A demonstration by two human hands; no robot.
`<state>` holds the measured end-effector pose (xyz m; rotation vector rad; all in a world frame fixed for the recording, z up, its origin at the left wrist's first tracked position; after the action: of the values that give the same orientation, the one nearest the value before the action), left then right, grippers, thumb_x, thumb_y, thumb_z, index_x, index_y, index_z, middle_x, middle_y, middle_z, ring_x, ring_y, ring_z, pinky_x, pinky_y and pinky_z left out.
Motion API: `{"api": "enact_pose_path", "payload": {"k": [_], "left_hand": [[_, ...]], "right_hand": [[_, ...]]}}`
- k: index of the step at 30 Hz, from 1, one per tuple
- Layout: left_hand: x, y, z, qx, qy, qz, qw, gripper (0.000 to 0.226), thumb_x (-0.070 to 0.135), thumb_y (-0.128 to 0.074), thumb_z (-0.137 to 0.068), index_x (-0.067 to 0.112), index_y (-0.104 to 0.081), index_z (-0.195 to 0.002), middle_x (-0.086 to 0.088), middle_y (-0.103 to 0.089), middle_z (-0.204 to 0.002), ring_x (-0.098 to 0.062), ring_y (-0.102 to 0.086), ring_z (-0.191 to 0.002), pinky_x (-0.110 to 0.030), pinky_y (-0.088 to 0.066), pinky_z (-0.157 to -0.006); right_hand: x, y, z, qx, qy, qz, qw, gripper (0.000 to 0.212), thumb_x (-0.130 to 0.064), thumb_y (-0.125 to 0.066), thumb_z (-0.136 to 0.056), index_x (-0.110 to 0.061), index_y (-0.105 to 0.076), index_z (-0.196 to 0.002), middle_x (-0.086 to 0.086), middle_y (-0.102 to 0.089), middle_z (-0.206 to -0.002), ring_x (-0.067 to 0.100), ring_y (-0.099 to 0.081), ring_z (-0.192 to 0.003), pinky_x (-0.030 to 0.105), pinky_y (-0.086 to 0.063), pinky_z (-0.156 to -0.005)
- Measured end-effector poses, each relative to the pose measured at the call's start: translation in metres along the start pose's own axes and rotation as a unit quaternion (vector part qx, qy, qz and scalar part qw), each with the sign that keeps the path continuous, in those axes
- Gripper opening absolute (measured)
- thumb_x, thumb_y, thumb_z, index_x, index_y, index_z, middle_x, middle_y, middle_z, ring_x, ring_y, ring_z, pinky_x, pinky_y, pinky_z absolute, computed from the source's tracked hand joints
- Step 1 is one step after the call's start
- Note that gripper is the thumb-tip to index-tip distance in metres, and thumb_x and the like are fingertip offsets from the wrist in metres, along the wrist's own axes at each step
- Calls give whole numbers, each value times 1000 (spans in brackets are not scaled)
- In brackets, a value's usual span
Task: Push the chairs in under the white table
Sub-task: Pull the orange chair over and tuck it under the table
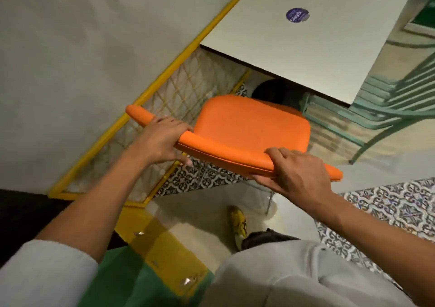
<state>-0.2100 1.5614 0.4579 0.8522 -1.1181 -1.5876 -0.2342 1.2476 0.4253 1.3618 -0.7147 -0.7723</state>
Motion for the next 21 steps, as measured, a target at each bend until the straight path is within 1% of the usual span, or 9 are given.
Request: {"api": "enact_pose_path", "payload": {"k": [2, 3, 7, 10, 13, 14, 16, 18, 21], "left_hand": [[-15, -8, -14, 37, -26, 14, 999, 68, 71, -87, -66, 31, -70, -118, 6, -75, -116, -24, -69, -114, -45, -50, -96], [-21, -11, -19, 44, -37, 8, 998, 63, 71, -85, -66, 30, -71, -112, 7, -76, -110, -23, -71, -107, -44, -52, -89], [-40, -20, -29, 51, -76, 14, 996, 65, 78, -71, -68, 29, -72, -109, 7, -78, -110, -22, -73, -104, -42, -57, -83], [-45, -18, -41, 45, -111, -14, 993, 65, 74, -81, -63, 30, -77, -110, 6, -81, -106, -24, -77, -97, -39, -61, -70], [-47, -24, -42, 15, -134, -24, 991, 73, 68, -94, -54, 25, -82, -112, 3, -83, -105, -23, -80, -92, -37, -63, -67], [-49, -25, -43, 20, -144, -20, 989, 75, 66, -96, -51, 23, -83, -110, 2, -83, -103, -23, -81, -90, -36, -64, -66], [-53, -26, -47, 33, -171, -1, 985, 75, 63, -100, -47, 18, -84, -105, -1, -83, -97, -23, -81, -82, -36, -64, -61], [-56, -28, -47, 43, -205, 4, 978, 71, 60, -101, -46, 17, -83, -100, -2, -83, -91, -24, -80, -75, -34, -63, -58], [-69, -27, -44, 64, -236, 25, 969, 64, 54, -100, -48, 17, -82, -98, -1, -81, -87, -23, -78, -71, -33, -60, -55]], "right_hand": [[3, -6, -2, 15, -14, -20, 1000, 75, -87, -37, -95, -25, -65, -126, 0, -73, -101, 27, -73, -86, 38, -54, -62], [3, -7, -3, 23, -20, -23, 999, 74, -87, -41, -93, -25, -67, -123, -1, -75, -99, 28, -73, -82, 38, -53, -60], [0, -13, -11, 23, -56, -29, 998, 70, -90, -49, -88, -27, -70, -111, -2, -75, -90, 28, -73, -73, 37, -51, -56], [0, -10, -18, 11, -75, -35, 997, 71, -88, -58, -83, -25, -72, -111, -2, -77, -90, 28, -75, -74, 37, -53, -57], [-4, -10, -17, 30, -79, -26, 996, 71, -84, -69, -79, -21, -75, -112, 0, -80, -97, 29, -78, -80, 38, -57, -63], [-4, -10, -16, 42, -78, -28, 996, 71, -84, -69, -79, -21, -76, -113, 0, -80, -100, 29, -79, -84, 40, -60, -66], [-5, -10, -16, 58, -87, -49, 993, 73, -87, -60, -84, -22, -75, -116, 0, -81, -105, 30, -79, -92, 43, -64, -72], [-7, -10, -15, 68, -101, -57, 991, 77, -90, -51, -87, -24, -74, -118, -1, -80, -107, 29, -79, -95, 45, -64, -76], [-21, -6, -20, 76, -107, -55, 990, 78, -89, -48, -91, -22, -75, -121, -1, -80, -110, 29, -79, -97, 45, -64, -82]]}}
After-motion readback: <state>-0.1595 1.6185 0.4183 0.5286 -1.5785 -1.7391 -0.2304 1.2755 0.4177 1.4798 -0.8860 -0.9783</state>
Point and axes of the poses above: each hand's wrist, its own z-axis away from the middle knuckle, its own y-axis out of the back of the hand, x = y × z, the point moved 5 cm from there along -z, towards the middle knuckle
